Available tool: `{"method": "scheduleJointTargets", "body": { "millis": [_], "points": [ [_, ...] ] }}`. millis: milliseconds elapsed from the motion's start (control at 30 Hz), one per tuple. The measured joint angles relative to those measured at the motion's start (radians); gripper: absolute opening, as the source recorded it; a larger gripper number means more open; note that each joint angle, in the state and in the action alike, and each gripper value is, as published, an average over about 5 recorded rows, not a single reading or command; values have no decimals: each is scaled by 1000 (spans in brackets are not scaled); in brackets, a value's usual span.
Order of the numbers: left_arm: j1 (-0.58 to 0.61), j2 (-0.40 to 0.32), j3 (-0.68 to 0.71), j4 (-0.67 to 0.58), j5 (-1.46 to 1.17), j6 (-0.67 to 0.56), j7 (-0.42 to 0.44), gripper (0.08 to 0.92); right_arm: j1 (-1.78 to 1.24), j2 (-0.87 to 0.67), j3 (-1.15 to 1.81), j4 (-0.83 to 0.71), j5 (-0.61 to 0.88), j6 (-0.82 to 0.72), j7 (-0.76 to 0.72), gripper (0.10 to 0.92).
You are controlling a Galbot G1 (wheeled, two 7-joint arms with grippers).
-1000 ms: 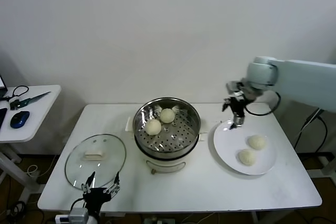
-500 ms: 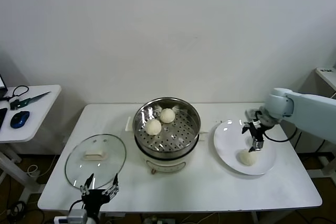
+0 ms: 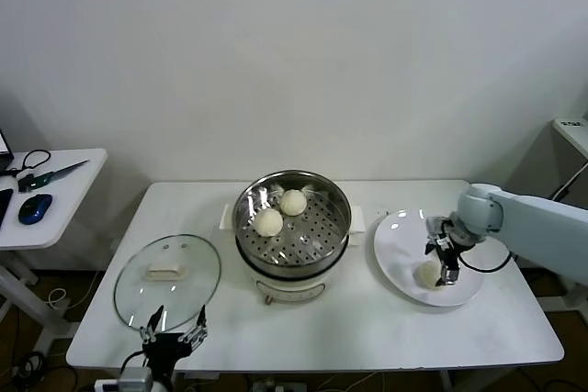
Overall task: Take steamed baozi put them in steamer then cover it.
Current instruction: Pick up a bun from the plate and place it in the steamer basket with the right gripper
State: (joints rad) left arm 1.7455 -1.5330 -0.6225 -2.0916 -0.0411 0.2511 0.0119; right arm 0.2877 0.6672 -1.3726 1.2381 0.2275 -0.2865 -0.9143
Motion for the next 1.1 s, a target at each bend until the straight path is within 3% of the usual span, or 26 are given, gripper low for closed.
{"method": "scheduleJointTargets", "body": {
  "millis": [400,700,1100],
  "points": [
    [1,1,5,-5,4,3,0,823,-25,-2,24,0,-25,-1,-1,637],
    [1,1,9,-15,10,7,1,823,121,32,-48,21,-24,60,-29,634],
    [8,4,13,-26,16,7,2,823,564,217,-187,100,20,408,-79,652]
  ]
}}
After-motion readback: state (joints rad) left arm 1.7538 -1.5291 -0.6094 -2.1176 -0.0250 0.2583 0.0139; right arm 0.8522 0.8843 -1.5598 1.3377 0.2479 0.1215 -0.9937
